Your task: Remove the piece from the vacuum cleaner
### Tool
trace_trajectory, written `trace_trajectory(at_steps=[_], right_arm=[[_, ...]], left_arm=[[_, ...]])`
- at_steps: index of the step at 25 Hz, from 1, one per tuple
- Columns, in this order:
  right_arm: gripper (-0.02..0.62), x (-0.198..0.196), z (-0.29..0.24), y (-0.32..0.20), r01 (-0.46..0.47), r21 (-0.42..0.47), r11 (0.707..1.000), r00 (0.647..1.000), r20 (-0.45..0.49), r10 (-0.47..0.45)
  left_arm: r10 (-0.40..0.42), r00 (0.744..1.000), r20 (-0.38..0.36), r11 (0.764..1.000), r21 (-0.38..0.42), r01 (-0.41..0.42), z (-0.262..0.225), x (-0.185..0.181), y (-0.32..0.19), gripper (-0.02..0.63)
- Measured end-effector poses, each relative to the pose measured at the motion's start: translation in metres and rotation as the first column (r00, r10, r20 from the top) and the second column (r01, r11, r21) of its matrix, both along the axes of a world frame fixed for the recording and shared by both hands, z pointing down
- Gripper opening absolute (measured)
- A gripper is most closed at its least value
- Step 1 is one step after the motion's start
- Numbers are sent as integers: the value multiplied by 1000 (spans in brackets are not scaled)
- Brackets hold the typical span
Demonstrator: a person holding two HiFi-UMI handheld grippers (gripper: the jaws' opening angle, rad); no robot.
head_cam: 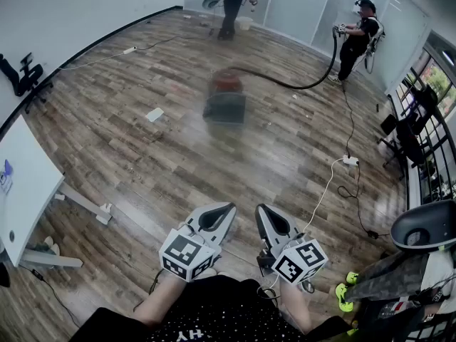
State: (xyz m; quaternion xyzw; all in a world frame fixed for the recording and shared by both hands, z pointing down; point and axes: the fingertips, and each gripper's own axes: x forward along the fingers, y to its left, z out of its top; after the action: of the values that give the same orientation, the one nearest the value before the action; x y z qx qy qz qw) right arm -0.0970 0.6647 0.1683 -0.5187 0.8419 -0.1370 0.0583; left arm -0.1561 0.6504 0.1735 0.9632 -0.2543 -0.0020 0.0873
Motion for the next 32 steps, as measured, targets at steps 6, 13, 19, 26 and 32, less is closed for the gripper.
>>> trace_trajectory(at_steps=[6,13,19,26,32], right_arm=[[12,-9,-4,-13,-13,13,1000,1000,-11,13],[12,-9,3,-36,-4,0,1000,1000,0,4],[12,7,15,-76,3,-27,1000,1000,20,-2],[12,36,10,-151,37,-31,999,999,23,-36],[12,71,-6,-221,52,-17,999,998,28,-51]], left_arm=[[10,1000,0,1000,17,-10,-5,-13,-14,9],[2,1000,8,1000,7,-2,1,-12,-35,9],[-30,999,15,999,-15,30,11,-4,-77,9],[-52,998,30,999,-11,52,9,26,-155,9],[-59,998,31,998,8,58,-7,61,-219,9]])
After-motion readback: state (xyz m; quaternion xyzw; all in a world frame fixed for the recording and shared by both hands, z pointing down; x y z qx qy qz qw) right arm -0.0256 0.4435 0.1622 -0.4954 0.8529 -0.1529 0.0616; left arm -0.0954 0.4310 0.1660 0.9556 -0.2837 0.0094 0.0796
